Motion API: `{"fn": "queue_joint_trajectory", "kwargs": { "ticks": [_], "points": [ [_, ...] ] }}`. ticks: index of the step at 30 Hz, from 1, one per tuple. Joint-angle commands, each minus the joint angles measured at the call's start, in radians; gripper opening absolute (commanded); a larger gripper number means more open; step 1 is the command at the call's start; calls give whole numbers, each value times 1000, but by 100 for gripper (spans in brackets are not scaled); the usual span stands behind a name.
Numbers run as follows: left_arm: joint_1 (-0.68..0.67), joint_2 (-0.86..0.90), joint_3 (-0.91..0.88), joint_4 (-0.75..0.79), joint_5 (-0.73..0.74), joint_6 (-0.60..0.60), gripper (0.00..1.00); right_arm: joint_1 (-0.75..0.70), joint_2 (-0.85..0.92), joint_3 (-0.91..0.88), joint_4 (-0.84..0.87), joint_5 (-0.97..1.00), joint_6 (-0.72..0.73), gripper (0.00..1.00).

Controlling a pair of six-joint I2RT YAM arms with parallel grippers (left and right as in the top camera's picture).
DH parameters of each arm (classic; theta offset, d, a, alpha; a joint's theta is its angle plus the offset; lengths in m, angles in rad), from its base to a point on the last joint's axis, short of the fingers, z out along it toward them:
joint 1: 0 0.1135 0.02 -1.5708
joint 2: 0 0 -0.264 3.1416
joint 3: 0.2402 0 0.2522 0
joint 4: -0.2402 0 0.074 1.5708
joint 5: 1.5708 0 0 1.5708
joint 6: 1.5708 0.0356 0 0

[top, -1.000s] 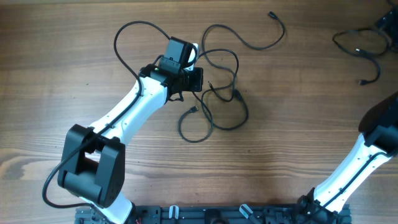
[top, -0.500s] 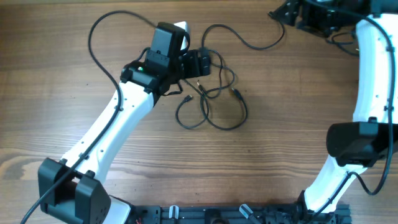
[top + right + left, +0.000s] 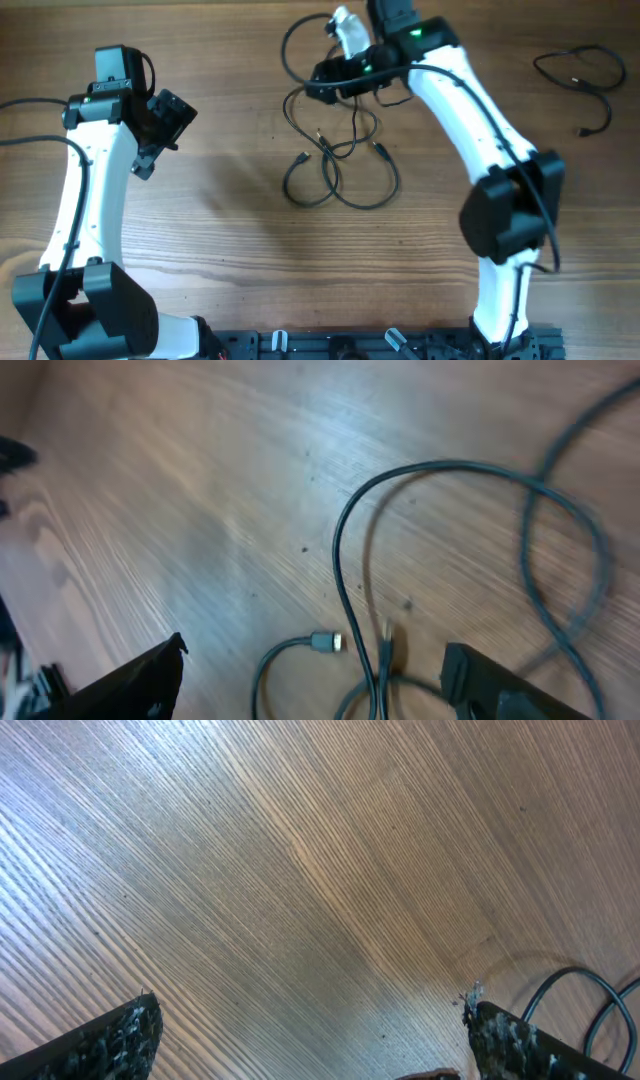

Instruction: Untangle cables

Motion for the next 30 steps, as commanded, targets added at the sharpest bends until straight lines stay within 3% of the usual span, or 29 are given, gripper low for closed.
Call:
{"fn": "queue_joint_trajectory", "kwargs": {
  "ticks": [1, 4, 10, 13, 15, 17, 21, 24, 27, 30],
  "points": [
    [-3, -17, 6, -6, -3, -2, 100, 34, 132, -11, 53, -117, -63, 84],
    [-3, -17, 6, -14, -3, -2, 100, 51, 214, -11, 125, -189, -55, 84],
    [-3, -17, 6, -14, -3, -2, 100, 140, 339, -12, 253, -245, 92, 80],
    [-3, -17, 6, -14, -3, -2, 100, 181, 364, -11, 291, -187, 180, 57],
    [-3, -17, 6, -14, -3, -2, 100, 165, 344, -4, 294, -186, 229, 19],
    [-3, -17, 6, -14, -3, -2, 100, 119, 271, 2, 277, -187, 281, 5],
    [-3, -17, 6, -13, -3, -2, 100, -6, -74, 2, 232, -287, 288, 4],
    [-3, -17, 6, -14, -3, -2, 100, -153, -372, 2, 251, -295, 384, 4],
    [-3, -17, 6, -14, -3, -2, 100, -369, -547, 2, 252, -253, 429, 4],
    [-3, -17, 6, -14, -3, -2, 100, -602, -616, 2, 204, -175, 445, 4]
  ]
}}
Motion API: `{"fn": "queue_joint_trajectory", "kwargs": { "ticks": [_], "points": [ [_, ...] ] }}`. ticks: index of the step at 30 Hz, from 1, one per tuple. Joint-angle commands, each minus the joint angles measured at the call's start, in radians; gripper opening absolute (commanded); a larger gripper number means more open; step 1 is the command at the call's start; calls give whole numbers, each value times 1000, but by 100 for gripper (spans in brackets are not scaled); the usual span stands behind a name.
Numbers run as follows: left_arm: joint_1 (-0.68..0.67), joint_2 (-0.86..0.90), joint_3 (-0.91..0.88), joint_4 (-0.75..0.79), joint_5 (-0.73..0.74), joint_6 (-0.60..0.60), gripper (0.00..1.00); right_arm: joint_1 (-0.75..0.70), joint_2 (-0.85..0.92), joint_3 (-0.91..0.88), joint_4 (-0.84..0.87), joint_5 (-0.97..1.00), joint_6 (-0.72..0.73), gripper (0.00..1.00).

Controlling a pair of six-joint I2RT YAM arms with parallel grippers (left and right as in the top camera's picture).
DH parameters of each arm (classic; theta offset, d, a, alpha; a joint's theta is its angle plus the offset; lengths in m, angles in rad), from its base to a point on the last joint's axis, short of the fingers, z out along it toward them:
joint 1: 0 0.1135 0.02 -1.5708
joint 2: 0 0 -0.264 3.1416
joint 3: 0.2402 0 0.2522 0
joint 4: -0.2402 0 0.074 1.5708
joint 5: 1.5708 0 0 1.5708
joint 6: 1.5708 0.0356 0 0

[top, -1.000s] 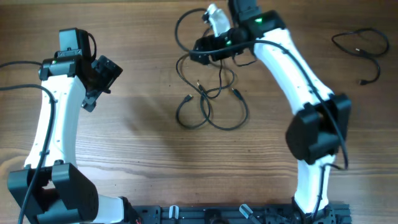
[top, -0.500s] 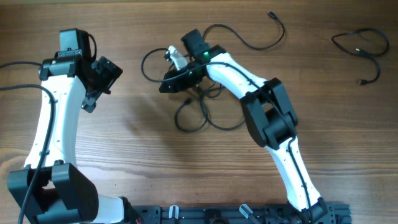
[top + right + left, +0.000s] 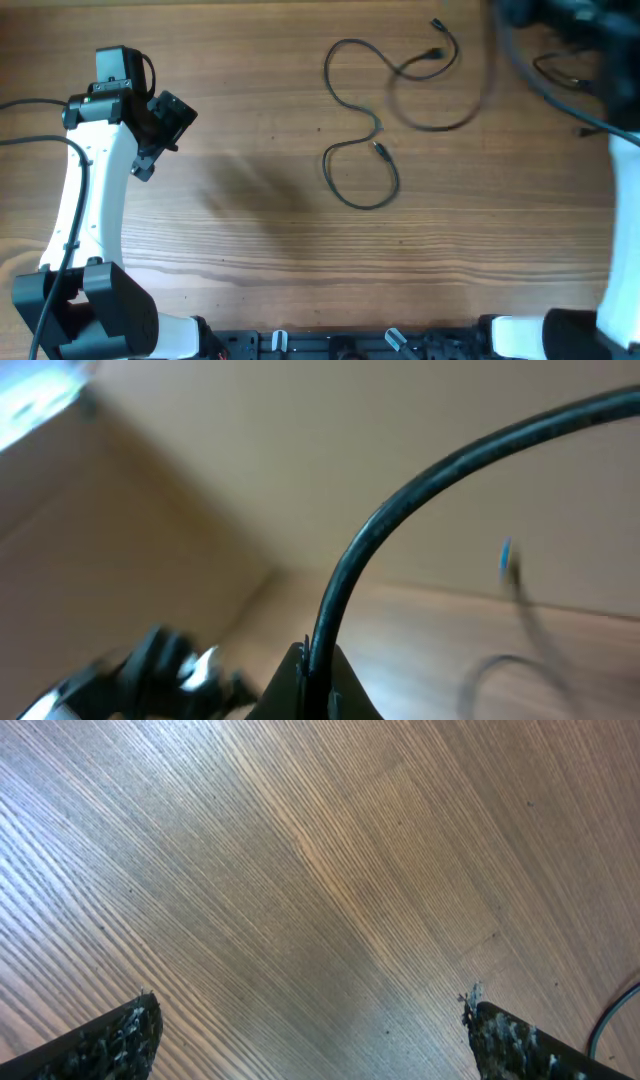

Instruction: Untangle cables

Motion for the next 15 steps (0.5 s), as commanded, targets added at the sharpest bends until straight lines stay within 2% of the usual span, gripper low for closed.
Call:
{"fn": "queue_joint_trajectory", "kwargs": {
  "ticks": [1, 2, 5, 11, 15],
  "points": [
    [-3, -17, 6, -1, -3, -2, 100, -222, -5, -9, -75, 140, 36, 4],
    [-3, -17, 6, 0, -3, -2, 100, -304, 10, -10, -131, 263, 31, 4],
    [-3, -17, 6, 1, -10, -2, 100, -426, 119, -13, -211, 522, 5, 4],
    [-3, -17, 6, -2, -3, -2, 100, -570, 412, -13, -168, 572, -1, 4],
    [-5, -17, 6, -1, -2, -2, 100, -609, 608, -13, -100, 578, 2, 5]
  ]
}}
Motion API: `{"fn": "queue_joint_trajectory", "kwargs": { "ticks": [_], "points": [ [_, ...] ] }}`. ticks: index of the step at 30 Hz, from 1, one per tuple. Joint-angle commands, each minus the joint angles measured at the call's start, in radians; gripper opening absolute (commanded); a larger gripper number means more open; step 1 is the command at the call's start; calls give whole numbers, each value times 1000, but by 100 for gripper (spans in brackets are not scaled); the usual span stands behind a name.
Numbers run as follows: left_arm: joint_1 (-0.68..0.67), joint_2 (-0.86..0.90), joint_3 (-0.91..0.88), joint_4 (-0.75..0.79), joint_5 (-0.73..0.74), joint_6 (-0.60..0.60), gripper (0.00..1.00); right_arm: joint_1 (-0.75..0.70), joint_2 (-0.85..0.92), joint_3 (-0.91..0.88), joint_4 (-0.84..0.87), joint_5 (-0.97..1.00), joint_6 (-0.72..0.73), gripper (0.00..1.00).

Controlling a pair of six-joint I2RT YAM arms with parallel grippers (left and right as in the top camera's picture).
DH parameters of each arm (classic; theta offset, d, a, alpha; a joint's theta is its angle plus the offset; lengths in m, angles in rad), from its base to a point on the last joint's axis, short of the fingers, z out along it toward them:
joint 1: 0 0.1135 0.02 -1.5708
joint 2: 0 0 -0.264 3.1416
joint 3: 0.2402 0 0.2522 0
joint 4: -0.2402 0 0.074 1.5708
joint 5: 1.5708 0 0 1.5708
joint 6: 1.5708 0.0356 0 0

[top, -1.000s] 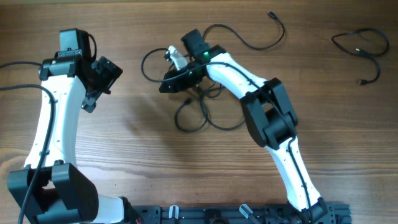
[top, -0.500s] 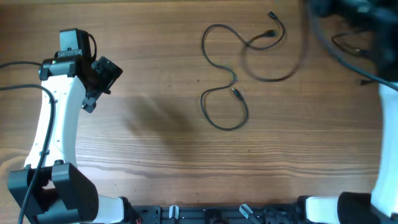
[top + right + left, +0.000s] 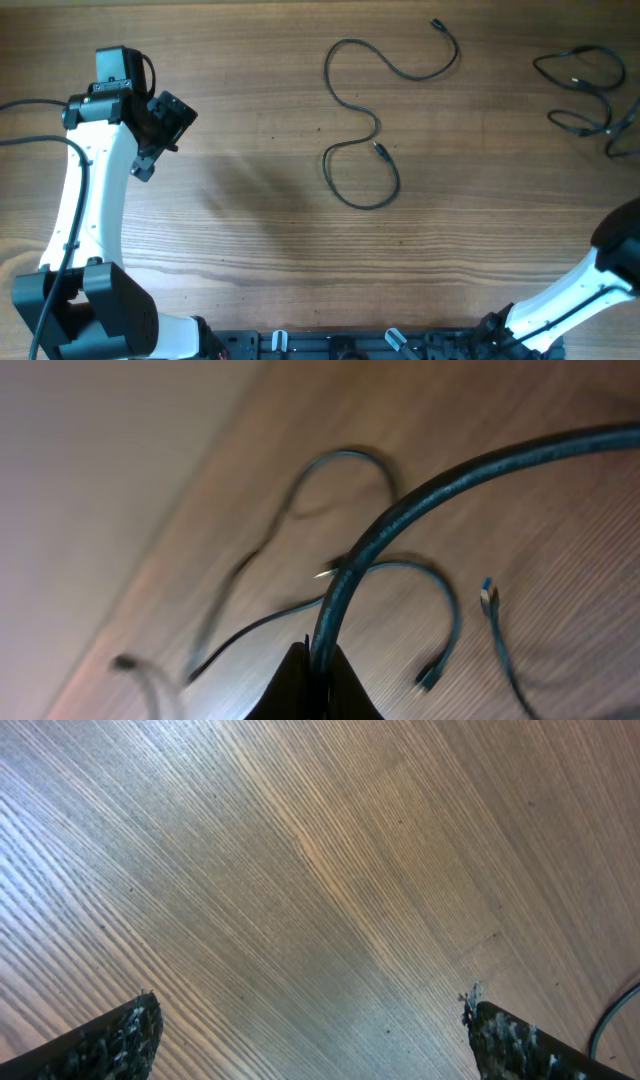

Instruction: Untangle cables

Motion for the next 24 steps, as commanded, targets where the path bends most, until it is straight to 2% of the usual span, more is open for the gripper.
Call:
{"fn": "queue_joint_trajectory", "kwargs": {
  "ticks": [1, 2, 3, 8, 11, 13, 16, 18, 19, 20, 24],
  "points": [
    [-5, -17, 6, 1, -2, -2, 100, -8, 119, -4, 29, 22, -6, 25],
    [-5, -17, 6, -1, -2, -2, 100, -8, 131, -4, 29, 22, 0, 77],
    [-5, -17, 6, -6, -2, -2, 100, -8, 132, -4, 33, 22, 24, 100],
    [-5, -17, 6, -24, -2, -3, 100, -9, 25, 1, 34, -17, 14, 100],
    [-5, -17, 6, -26, 14, -3, 100, 4, -105, 1, 6, -201, -60, 100],
    [-5, -17, 6, -13, 89, -6, 100, 38, -156, 1, -61, -347, -123, 100],
    [-5, -17, 6, -13, 96, -6, 100, 197, -180, 1, -181, -410, -222, 100],
    [-5, -17, 6, -13, 96, -6, 100, 318, -180, -8, -200, -406, -279, 100],
    [-4, -17, 6, -13, 95, -6, 100, 476, -168, -11, -187, -324, -281, 99],
    [-5, -17, 6, -8, 95, -6, 100, 551, -156, -11, -176, -262, -279, 99],
    [-5, -17, 6, 2, 95, -6, 100, 713, -61, -11, -165, -190, -352, 99]
  ]
}}
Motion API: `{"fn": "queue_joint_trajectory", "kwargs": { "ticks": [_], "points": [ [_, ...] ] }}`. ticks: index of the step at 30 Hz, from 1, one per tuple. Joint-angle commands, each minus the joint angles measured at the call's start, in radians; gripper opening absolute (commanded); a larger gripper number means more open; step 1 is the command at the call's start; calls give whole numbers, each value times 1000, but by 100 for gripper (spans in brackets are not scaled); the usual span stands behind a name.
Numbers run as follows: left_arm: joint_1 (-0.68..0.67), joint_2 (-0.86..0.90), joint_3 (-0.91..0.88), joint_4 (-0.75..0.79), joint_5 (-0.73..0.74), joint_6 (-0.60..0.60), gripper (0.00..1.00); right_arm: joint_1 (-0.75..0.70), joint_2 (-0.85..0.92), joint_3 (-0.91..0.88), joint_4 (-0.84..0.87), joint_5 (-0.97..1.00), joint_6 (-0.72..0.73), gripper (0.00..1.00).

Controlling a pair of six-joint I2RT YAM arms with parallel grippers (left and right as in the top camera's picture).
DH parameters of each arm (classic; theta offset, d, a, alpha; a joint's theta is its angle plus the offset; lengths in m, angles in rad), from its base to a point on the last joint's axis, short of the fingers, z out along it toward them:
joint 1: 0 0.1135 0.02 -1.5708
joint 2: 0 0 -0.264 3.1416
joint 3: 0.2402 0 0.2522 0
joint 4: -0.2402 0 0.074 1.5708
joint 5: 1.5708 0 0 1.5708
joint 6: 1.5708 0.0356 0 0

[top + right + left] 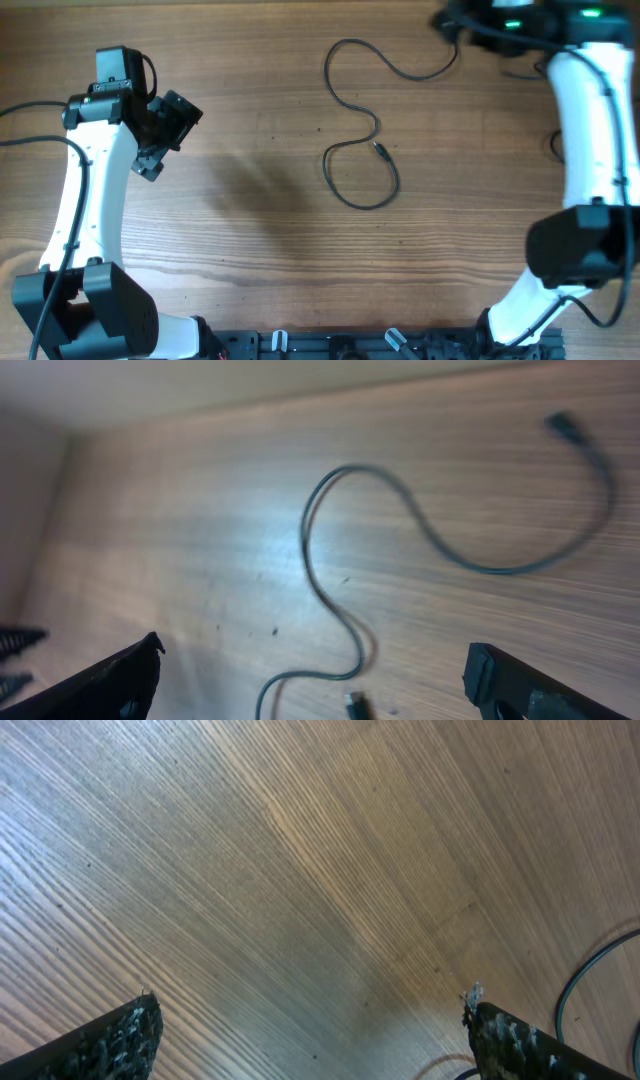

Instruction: Untangle cables

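A single black cable (352, 103) lies in an S shape in the middle of the table, with a loop at its near end and a plug (437, 22) at its far end. My right gripper (455, 22) hovers open just right of that far plug, holding nothing. In the right wrist view the cable (330, 580) runs between the open fingertips (115, 678), and its far plug (560, 423) is at the upper right. My left gripper (178, 122) stays open at the left, far from the cable. Its wrist view shows bare wood between the fingertips (515, 1038) and a bit of cable (590, 970) at the right edge.
The right arm (590, 110) reaches up along the table's right side and hides most of what lies at the far right. The left arm (85, 190) stands along the left side. The wooden table (250, 250) has bare wood between the arms.
My right gripper was shut on a cable off the table's right edge. Now it is open and empty at the back, by the middle cable's far plug. The left gripper has turned slightly.
My right gripper stood open over a tangle of cables at the back middle. Then it was shut on one cable far to the right, leaving a single cable in the middle. That cable then lay by the pile at the far right. Now the gripper is open by the remaining cable.
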Motion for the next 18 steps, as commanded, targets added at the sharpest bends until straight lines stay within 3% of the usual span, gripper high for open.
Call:
{"fn": "queue_joint_trajectory", "kwargs": {
  "ticks": [1, 6, 11, 15, 17, 18],
  "points": [
    [-4, -17, 6, 4, 4, -2, 100, 67, 134, -3, -10, 61, -102, 98],
    [-5, -17, 6, 7, 4, -3, 100, 90, 357, -3, -24, -125, -158, 89],
    [-5, -17, 6, 7, 5, -3, 100, 156, 523, -5, -28, -126, -161, 87],
    [-5, -17, 6, 6, 5, -3, 100, 233, 558, -32, -15, -151, -147, 84],
    [-5, -17, 6, 7, 5, -3, 100, 256, 559, -32, 5, -151, -97, 75],
    [-5, -17, 6, 7, 5, -3, 100, 260, 559, -32, 22, -151, -55, 65]
  ]
}}
